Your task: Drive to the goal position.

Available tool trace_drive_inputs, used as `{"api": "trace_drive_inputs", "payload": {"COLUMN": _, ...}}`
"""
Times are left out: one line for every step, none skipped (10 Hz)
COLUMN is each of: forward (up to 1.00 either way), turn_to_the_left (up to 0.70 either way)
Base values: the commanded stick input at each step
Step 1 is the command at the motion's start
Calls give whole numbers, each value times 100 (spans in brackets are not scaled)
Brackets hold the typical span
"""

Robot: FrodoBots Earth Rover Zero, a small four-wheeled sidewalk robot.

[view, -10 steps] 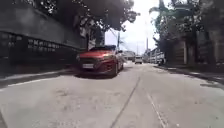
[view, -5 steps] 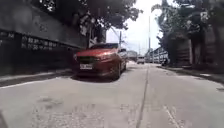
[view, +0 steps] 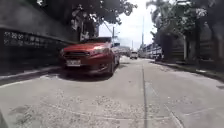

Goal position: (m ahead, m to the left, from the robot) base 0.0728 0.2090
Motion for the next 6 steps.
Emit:
{"api": "trace_drive_inputs", "payload": {"forward": 0, "turn_to_the_left": 0}}
{"api": "trace_drive_inputs", "payload": {"forward": 0, "turn_to_the_left": 0}}
{"api": "trace_drive_inputs", "payload": {"forward": 0, "turn_to_the_left": 0}}
{"api": "trace_drive_inputs", "payload": {"forward": 0, "turn_to_the_left": 0}}
{"api": "trace_drive_inputs", "payload": {"forward": 0, "turn_to_the_left": 0}}
{"api": "trace_drive_inputs", "payload": {"forward": 0, "turn_to_the_left": 0}}
